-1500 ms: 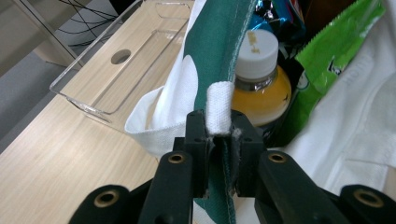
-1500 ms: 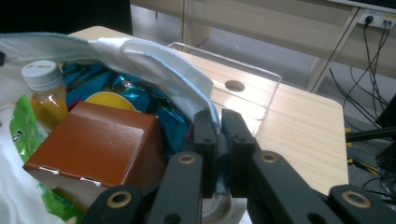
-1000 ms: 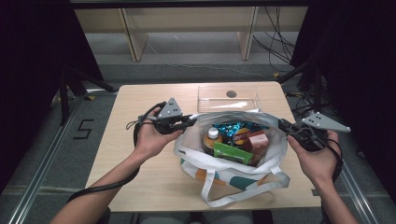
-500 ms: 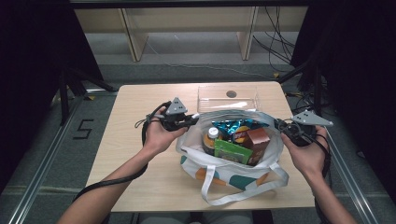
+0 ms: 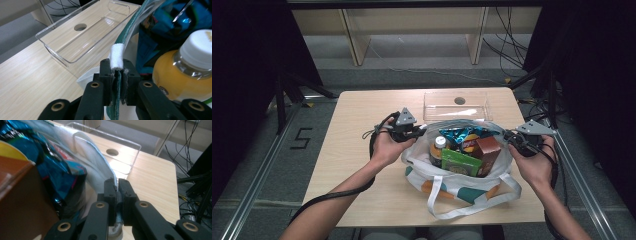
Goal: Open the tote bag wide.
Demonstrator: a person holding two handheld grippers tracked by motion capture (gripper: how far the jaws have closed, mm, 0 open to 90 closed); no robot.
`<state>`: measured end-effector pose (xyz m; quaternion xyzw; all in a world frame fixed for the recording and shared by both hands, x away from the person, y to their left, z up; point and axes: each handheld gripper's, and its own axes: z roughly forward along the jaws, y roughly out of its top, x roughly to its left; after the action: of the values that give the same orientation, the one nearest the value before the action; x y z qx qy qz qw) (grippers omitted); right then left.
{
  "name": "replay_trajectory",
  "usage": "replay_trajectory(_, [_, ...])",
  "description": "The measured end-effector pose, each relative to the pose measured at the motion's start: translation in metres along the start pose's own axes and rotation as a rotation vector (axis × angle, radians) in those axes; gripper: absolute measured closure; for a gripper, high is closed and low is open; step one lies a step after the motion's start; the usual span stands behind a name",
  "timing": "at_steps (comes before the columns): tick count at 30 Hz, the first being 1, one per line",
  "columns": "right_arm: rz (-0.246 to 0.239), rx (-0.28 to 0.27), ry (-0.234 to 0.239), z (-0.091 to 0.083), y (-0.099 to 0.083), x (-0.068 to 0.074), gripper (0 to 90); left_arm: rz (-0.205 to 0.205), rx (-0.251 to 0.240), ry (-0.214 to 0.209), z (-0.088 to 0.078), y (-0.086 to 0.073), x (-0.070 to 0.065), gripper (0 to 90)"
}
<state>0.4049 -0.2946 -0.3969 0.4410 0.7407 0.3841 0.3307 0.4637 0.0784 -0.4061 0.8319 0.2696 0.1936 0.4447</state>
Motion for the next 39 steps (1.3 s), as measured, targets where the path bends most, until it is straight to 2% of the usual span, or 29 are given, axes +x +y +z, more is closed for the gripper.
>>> replay_trajectory(2, [0.011,0.018,0.009,0.003,-0.003,0.001,86.2,0.009,0.009,0.006,0.003,-0.003,0.0,80.1])
replay_trajectory(3, [-0.007,0.013,-0.003,0.005,-0.005,-0.001,86.2,0.018,0.018,0.008,0.004,-0.004,0.0,80.2])
replay_trajectory(4, [0.005,0.021,0.009,0.008,-0.008,-0.001,86.2,0.017,0.016,0.011,0.005,-0.005,0.0,80.1])
replay_trajectory(6, [-0.006,0.018,0.003,0.008,-0.008,-0.002,86.2,0.021,0.027,0.014,0.007,-0.007,0.0,80.2])
replay_trajectory(7, [0.013,0.034,0.017,0.009,-0.009,-0.001,86.2,0.022,0.023,0.01,0.008,-0.008,0.0,80.2])
replay_trajectory(8, [0.008,0.025,0.005,0.01,-0.01,-0.001,86.2,0.022,0.026,0.008,0.01,-0.009,0.0,80.2])
replay_trajectory(10, [0.025,0.04,0.013,0.011,-0.012,0.001,86.2,0.02,0.038,0.002,0.013,-0.012,0.001,80.3])
replay_trajectory(11, [-0.002,0.039,0.018,0.014,-0.014,-0.001,86.2,0.009,0.042,0.002,0.015,-0.014,0.001,80.3])
replay_trajectory(12, [0.005,0.051,0.025,0.015,-0.014,-0.001,86.2,0.002,0.05,-0.004,0.017,-0.017,0.002,80.3])
replay_trajectory(15, [-0.003,0.046,0.021,0.017,-0.017,-0.002,86.2,0.0,0.056,-0.008,0.02,-0.02,0.001,80.3])
replay_trajectory(19, [0.037,0.059,0.029,0.019,-0.02,-0.002,86.2,0.008,0.069,-0.016,0.025,-0.024,0.0,80.4])
replay_trajectory(21, [0.033,0.057,0.033,0.021,-0.023,-0.003,86.2,0.008,0.072,-0.014,0.027,-0.025,0.0,80.4])
replay_trajectory(22, [0.007,0.051,0.037,0.023,-0.024,-0.005,86.2,0.004,0.071,-0.013,0.028,-0.026,0.0,80.4])
replay_trajectory(25, [0.021,0.072,0.05,0.023,-0.025,-0.004,86.2,0.003,0.076,-0.019,0.031,-0.029,-0.001,80.4])
replay_trajectory(26, [0.001,0.074,0.041,0.024,-0.025,-0.005,86.2,-0.002,0.079,-0.02,0.031,-0.029,-0.001,80.4])
replay_trajectory(27, [0.025,0.082,0.04,0.024,-0.026,-0.003,86.2,0.005,0.079,-0.02,0.032,-0.03,-0.001,80.4])
replay_trajectory(28, [0.009,0.079,0.049,0.027,-0.028,-0.005,86.2,-0.007,0.079,-0.023,0.033,-0.03,-0.001,80.4])
replay_trajectory(33, [0.006,0.083,0.05,0.031,-0.032,-0.006,86.2,0.001,0.085,-0.021,0.034,-0.031,-0.002,80.4])
replay_trajectory(34, [0.018,0.092,0.053,0.031,-0.032,-0.006,86.2,0.001,0.083,-0.024,0.035,-0.032,-0.003,80.4])
replay_trajectory(35, [0.029,0.108,0.069,0.031,-0.033,-0.005,86.3,0.017,0.087,-0.02,0.035,-0.031,-0.003,80.4])
replay_trajectory(36, [0.057,0.114,0.066,0.031,-0.034,-0.003,86.3,0.013,0.085,-0.023,0.035,-0.032,-0.003,80.4])
replay_trajectory(37, [0.032,0.102,0.063,0.032,-0.035,-0.007,86.3,0.008,0.085,-0.021,0.035,-0.032,-0.003,80.4])
replay_trajectory(39, [0.027,0.105,0.069,0.033,-0.035,-0.008,86.3,0.007,0.088,-0.024,0.036,-0.032,-0.003,80.3])
